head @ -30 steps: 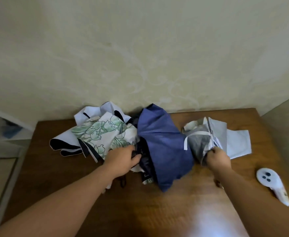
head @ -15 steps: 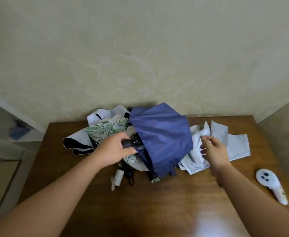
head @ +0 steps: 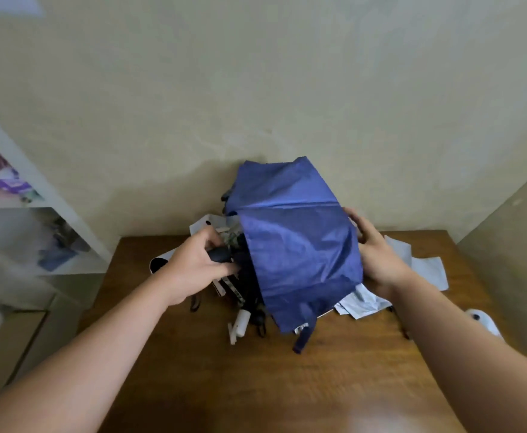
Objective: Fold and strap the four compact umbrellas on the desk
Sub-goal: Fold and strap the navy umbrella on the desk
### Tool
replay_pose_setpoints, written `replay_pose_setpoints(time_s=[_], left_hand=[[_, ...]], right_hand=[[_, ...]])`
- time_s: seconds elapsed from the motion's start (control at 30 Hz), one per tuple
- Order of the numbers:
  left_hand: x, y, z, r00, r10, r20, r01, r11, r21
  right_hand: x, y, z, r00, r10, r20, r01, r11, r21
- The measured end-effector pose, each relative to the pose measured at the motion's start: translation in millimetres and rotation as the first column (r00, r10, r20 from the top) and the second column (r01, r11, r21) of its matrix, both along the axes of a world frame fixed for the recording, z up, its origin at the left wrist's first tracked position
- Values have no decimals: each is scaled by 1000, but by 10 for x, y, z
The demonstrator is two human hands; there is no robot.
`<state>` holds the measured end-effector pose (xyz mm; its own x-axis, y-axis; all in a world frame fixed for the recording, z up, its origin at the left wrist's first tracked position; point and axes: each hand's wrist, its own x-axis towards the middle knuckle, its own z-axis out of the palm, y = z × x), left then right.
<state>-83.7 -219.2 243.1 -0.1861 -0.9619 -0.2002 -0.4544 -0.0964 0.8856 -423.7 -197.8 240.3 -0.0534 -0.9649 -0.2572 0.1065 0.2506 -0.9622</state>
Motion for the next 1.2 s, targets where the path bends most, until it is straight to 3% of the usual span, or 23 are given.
replay_pose_setpoints(time_s=[0.1,0.17,0.27,0.4,0.7,0.8,0.9,1.03,1.1,1.2], left_hand=[[112,103,66,986,-30,-166,68,971,231],[205,195,82,968,-22,-249,119,917,381],[356,312,-43,927,102,-360,86,879,469],[406,480,-164,758,334,-561,-66,894,442],[44,526,698,685,259,-682,-210,965,156],[-100,476,791,694,292,-658,-262,954,147],[-266,460,650,679,401,-615,-369,911,187],[-412,470,569,643,420,-640,-401,897,186],[-447,477,618,677,387,-626,-392,910,139],[-476,482,755,742,272,-613,-340,940,5]], right_hand=[[95,148,64,997,-31,67,32,999,-9],[142,229,75,999,-34,30,35,999,-6],[154,373,42,999,-28,-28,30,997,65],[158,627,-35,998,-63,-11,63,988,144],[129,614,930,969,-143,199,166,981,-104],[112,622,1014,970,-190,154,204,976,-79],[44,655,843,976,-130,175,129,991,17],[-212,613,636,976,-183,113,173,980,98],[-366,539,679,962,-266,54,265,964,27],[-527,435,886,929,-340,-144,305,927,-217]])
